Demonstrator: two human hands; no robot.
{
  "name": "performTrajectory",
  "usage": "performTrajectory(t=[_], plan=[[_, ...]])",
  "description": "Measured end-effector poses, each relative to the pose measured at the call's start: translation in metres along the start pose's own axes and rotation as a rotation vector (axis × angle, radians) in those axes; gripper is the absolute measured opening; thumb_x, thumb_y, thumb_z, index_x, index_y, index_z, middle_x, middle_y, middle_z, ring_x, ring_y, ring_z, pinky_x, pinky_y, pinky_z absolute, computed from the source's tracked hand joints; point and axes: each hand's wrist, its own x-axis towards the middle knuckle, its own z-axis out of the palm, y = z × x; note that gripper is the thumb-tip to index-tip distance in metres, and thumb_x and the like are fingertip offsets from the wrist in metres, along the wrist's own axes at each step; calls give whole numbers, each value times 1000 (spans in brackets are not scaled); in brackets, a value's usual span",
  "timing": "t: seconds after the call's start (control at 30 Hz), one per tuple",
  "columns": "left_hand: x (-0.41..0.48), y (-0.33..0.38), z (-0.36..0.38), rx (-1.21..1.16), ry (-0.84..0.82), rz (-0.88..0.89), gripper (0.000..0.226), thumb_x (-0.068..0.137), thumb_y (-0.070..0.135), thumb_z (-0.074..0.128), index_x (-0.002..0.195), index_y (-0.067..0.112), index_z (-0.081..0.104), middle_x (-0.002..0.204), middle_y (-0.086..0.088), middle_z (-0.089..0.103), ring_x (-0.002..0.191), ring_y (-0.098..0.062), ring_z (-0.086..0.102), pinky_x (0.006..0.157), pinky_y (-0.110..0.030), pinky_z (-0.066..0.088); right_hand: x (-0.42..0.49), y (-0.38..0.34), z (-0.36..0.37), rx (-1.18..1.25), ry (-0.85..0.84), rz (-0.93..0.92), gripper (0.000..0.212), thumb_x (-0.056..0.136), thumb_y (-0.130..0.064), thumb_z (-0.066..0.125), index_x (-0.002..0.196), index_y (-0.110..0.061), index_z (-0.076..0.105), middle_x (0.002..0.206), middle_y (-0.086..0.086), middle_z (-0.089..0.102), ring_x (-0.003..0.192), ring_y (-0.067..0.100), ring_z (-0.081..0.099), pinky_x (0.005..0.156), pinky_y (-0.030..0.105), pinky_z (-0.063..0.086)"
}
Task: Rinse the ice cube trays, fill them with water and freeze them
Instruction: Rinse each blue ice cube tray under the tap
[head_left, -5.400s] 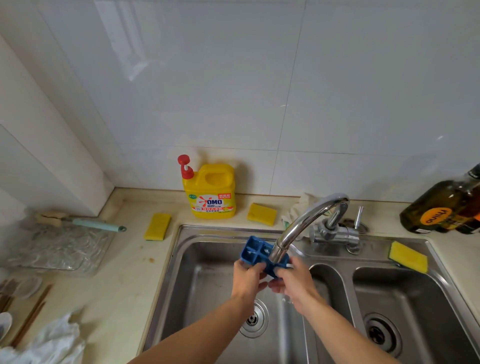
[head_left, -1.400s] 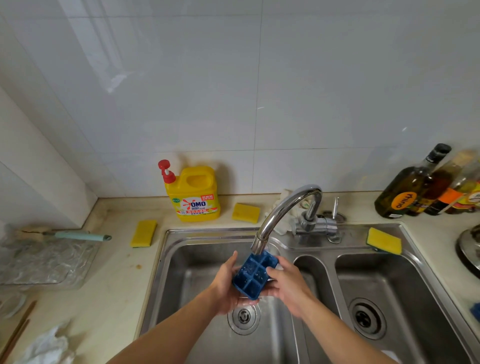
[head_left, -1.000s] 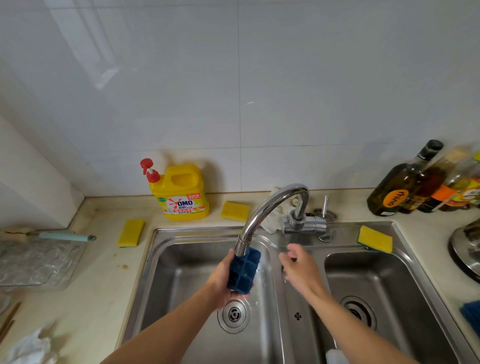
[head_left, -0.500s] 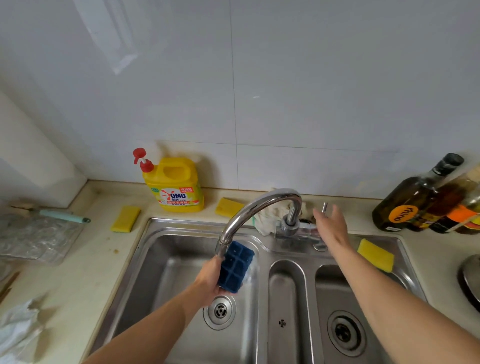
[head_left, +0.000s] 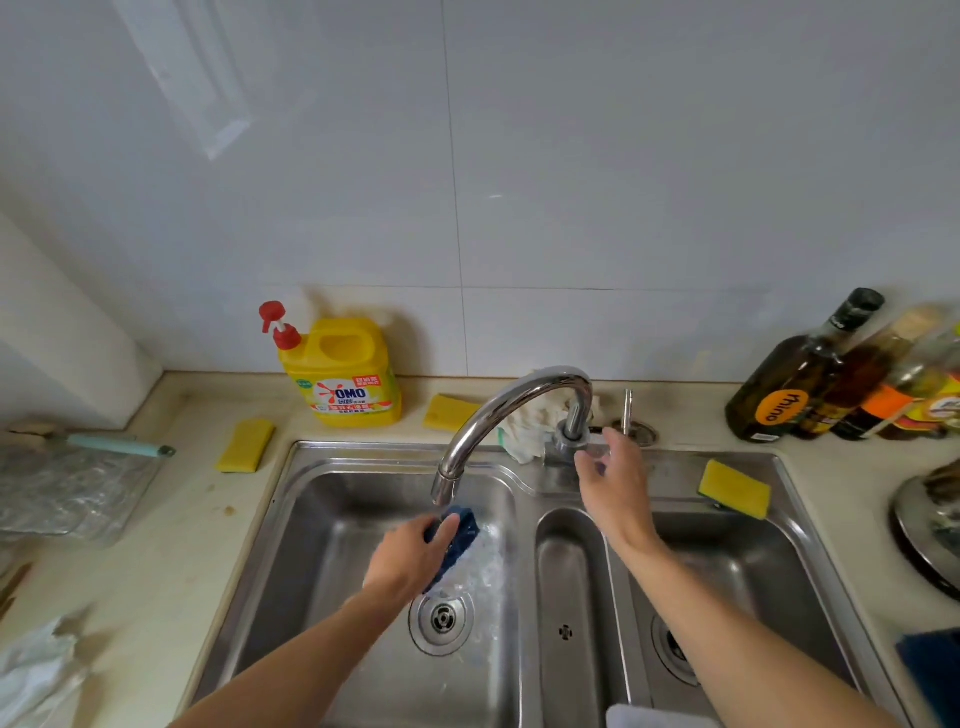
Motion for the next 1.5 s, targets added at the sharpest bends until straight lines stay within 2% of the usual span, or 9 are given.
performTrajectory(t=[0.23, 0.53, 0.67, 0.8, 0.97, 1.1, 1.23, 1.37, 1.5], plan=[[-11, -46, -28, 572, 100, 446, 60, 92, 77, 29, 126, 34, 53, 116, 12, 64, 100, -11, 61, 82, -32, 55, -75, -5, 43, -112, -285, -88, 43, 101, -35, 55, 141, -20, 53, 140, -3, 55, 114, 8, 57, 91, 26, 44], [-29, -53, -33, 462, 342, 1154, 59, 94, 66, 49, 113, 15, 71, 109, 1, 72, 85, -19, 69, 71, -30, 58, -128, -13, 70, 68, -580, 57, 61, 91, -42, 70, 146, -23, 51, 134, -10, 60, 112, 4, 63, 92, 17, 49], [-34, -44, -24, 400, 302, 1242, 60, 95, 65, 50, 117, 13, 70, 115, -1, 71, 89, -21, 69, 76, -31, 58, -140, -10, 56, 208, -551, 81, 49, 89, -23, 76, 134, -14, 60, 124, 2, 71, 111, 15, 70, 102, 39, 54], [-46, -21, -18, 425, 243, 1190, 78, 92, 74, 43, 135, 12, 62, 138, -7, 63, 112, -24, 67, 94, -36, 55, -145, -8, 27, 171, -445, 65, 45, 86, -22, 79, 127, -17, 62, 116, 0, 71, 105, 11, 69, 91, 19, 53], [-67, 6, 3, 228, 195, 804, 83, 95, 75, 29, 157, 19, 32, 158, -5, 41, 141, -21, 44, 115, -36, 32, -144, -3, -46, 149, -244, -25, 45, 87, -28, 78, 128, -23, 60, 116, -10, 67, 103, 1, 63, 80, 10, 50], [-80, 31, 37, 223, 136, 622, 70, 96, 70, 36, 148, 24, 44, 146, 2, 53, 130, -19, 54, 106, -34, 45, -138, 8, -123, 207, -62, -95, 59, 87, -34, 79, 140, -21, 56, 125, -8, 66, 110, 4, 63, 94, 27, 55], [-102, 66, 75, 215, 157, 563, 39, 100, 48, 52, 131, 25, 59, 127, 4, 65, 108, -20, 67, 85, -35, 54, -138, 40, -181, 225, 55, -187, 56, 81, -50, 75, 131, -30, 59, 123, -16, 66, 112, 1, 61, 93, 23, 52], [-127, 107, 107, 239, 138, 560, 28, 99, 35, 57, 123, 21, 64, 118, -2, 68, 99, -29, 68, 77, -37, 52, -154, 117, -195, -17, -54, 42, 57, 85, -35, 77, 136, -16, 59, 129, 0, 64, 117, 13, 60, 102, 37, 53], [-149, 135, 132, 229, 112, 606, 32, 98, 35, 60, 127, 23, 62, 125, 2, 66, 105, -24, 67, 80, -35, 54, -167, 160, -205, 38, -30, 130, 67, 80, -49, 73, 138, -21, 56, 126, -6, 64, 118, 12, 60, 99, 39, 54]])
